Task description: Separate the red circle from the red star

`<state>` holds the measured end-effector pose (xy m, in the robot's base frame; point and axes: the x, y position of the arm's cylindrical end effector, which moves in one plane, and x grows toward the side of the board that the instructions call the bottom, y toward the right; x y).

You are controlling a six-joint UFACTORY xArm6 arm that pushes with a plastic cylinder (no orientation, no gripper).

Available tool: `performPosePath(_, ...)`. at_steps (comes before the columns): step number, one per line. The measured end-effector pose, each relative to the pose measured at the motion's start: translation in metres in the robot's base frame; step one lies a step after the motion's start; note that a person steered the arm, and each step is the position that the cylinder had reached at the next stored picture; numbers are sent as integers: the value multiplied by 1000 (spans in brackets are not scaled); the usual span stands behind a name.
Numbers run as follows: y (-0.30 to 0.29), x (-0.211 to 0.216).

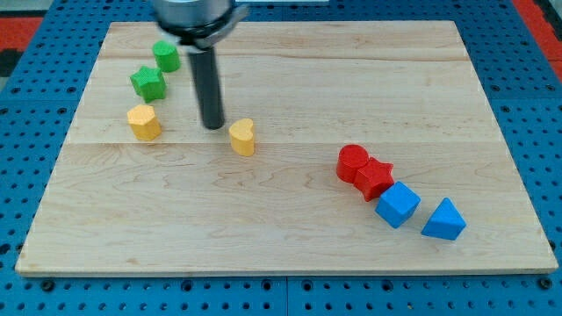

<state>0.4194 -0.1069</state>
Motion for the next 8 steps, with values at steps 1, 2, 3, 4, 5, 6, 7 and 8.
performPosePath(1,45,25)
performPosePath(2,114,22)
performPosePath(3,130,34)
performPosePath(4,157,70)
performPosePath(5,187,68)
performPosePath(6,205,60)
performPosePath(7,215,60)
performPosePath(8,188,82)
